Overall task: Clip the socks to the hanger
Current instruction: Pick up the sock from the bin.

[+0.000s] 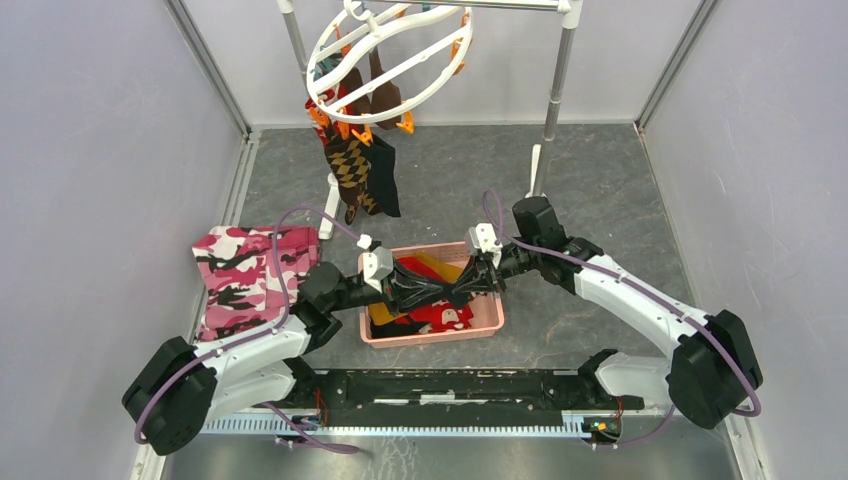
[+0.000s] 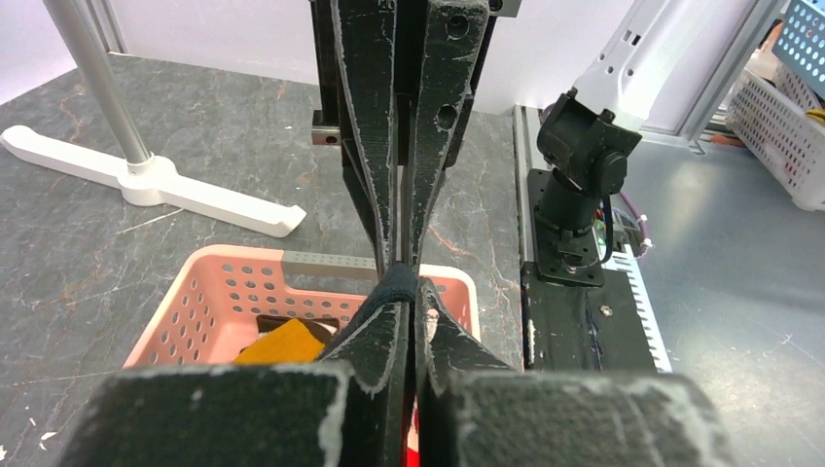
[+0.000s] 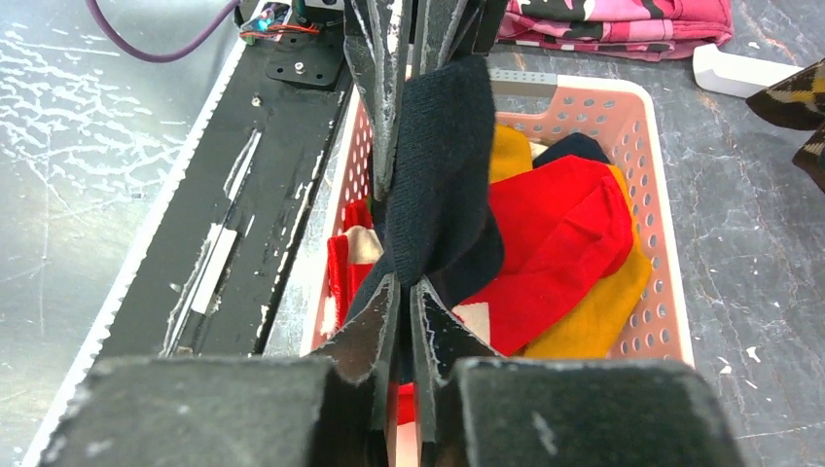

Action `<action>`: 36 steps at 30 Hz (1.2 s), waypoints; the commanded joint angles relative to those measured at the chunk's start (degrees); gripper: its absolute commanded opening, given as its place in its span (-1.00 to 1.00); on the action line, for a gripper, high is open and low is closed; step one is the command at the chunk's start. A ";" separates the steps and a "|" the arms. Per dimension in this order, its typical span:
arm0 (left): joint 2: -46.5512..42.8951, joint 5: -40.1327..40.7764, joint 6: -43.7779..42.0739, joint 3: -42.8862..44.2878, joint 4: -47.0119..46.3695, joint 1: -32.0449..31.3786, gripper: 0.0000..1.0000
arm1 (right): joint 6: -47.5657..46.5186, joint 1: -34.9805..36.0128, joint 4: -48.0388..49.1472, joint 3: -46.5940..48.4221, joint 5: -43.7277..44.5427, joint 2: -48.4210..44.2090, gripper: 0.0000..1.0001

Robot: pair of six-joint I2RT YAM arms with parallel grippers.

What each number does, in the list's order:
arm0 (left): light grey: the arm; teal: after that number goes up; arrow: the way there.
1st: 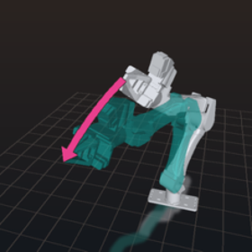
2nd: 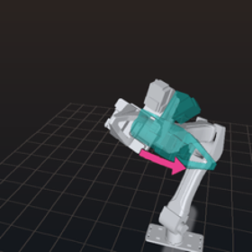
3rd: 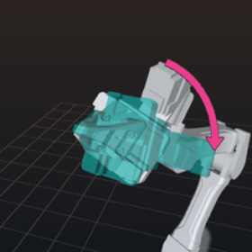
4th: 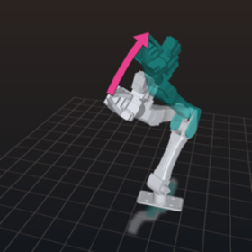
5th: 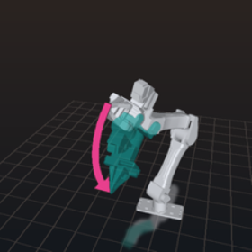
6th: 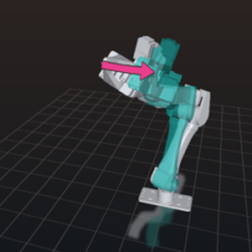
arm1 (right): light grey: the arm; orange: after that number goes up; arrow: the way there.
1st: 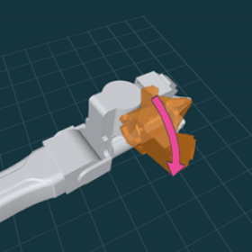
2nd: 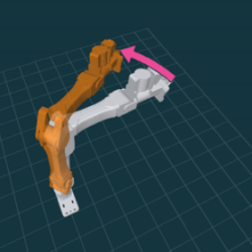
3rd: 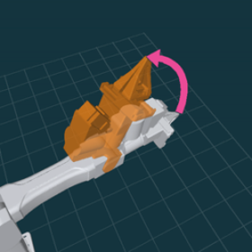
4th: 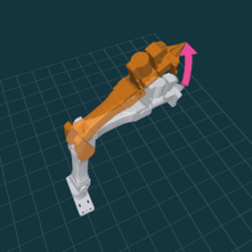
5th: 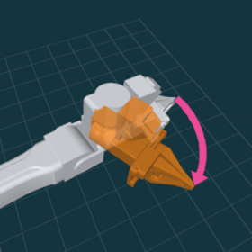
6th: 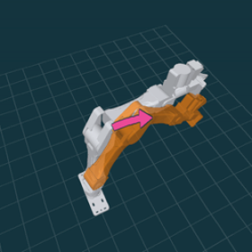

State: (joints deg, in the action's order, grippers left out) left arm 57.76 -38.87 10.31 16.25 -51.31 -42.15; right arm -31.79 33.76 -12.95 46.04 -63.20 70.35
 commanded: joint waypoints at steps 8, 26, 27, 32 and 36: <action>-2.67 14.09 18.55 -2.32 -2.50 -0.06 0.17 | -6.38 0.44 -4.21 2.13 8.00 -1.82 -1.00; 1.91 24.68 46.65 6.93 20.79 0.30 0.60 | -9.64 1.86 -4.92 1.60 14.09 -2.98 -1.00; 2.27 24.81 47.52 7.35 20.87 0.24 0.58 | -9.82 2.15 -4.96 1.62 14.31 -2.86 -1.00; 4.82 24.99 49.05 9.57 22.76 0.23 0.51 | -10.35 3.65 -4.99 1.60 15.53 -2.40 -1.00; 7.34 23.63 49.31 10.88 22.92 0.23 0.46 | -10.79 4.35 -5.25 1.69 16.69 -2.21 -1.00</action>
State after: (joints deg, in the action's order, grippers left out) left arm 63.35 -15.05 56.82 24.18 -28.95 -42.09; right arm -41.47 37.45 -18.15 46.11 -48.10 68.60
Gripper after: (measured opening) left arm 0.749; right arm 0.011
